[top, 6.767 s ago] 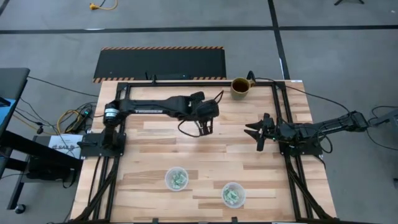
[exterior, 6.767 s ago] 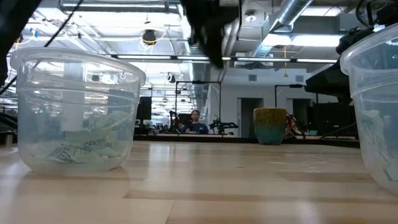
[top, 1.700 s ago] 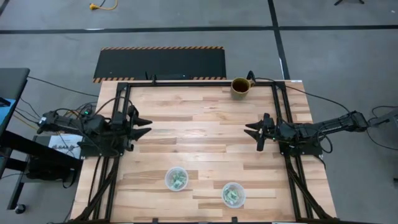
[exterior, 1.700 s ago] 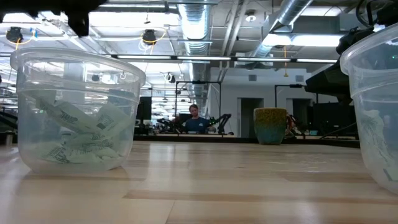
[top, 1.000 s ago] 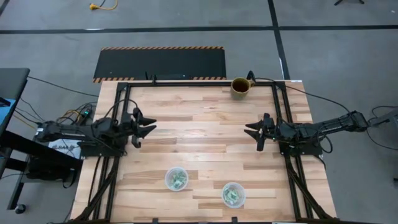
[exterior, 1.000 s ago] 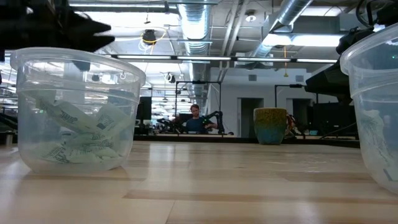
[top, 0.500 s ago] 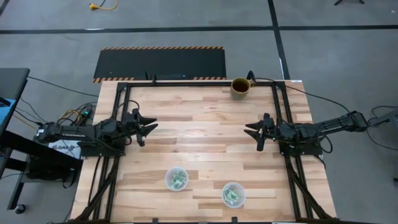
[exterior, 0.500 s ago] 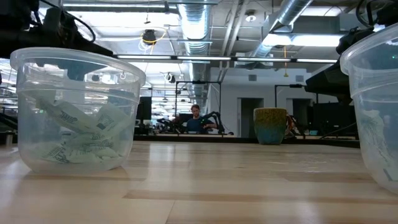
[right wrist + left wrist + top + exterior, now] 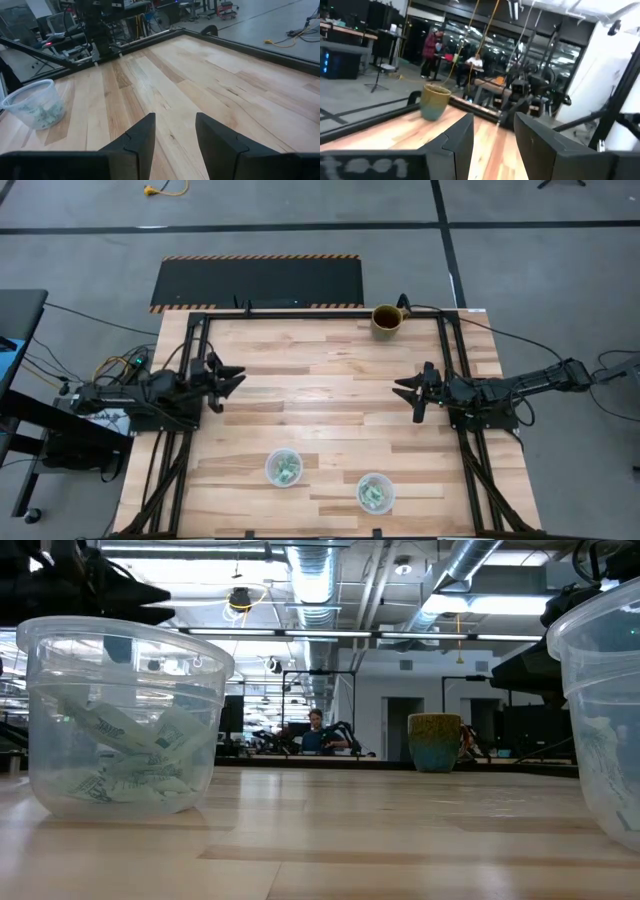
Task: Pick and place items into bin
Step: Return to Home Position
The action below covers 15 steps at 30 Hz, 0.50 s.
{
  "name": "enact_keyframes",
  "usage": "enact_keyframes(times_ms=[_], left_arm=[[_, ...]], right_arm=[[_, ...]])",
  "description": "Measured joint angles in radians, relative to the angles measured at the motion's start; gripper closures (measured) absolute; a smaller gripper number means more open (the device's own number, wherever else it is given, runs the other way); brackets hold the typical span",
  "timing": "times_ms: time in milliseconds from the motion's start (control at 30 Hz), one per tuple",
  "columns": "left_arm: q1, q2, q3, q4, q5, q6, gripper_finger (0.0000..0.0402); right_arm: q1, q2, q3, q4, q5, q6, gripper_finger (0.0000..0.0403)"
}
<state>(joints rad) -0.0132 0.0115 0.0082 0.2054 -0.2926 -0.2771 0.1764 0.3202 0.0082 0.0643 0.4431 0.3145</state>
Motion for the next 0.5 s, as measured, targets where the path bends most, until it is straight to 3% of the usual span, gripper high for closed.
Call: enact_keyframes(times_ms=[267,500], left_arm=[[0.000,-0.007,-0.001,-0.085,-0.107,0.000,0.0272],[0.000,-0.007,-0.001,-0.118,-0.108,-0.040,0.0272]], right_arm=[[0.000,0.000,0.000,0.000,0.000,0.000,0.0269],[0.000,0.000,0.000,0.000,0.000,0.000,0.0270]])
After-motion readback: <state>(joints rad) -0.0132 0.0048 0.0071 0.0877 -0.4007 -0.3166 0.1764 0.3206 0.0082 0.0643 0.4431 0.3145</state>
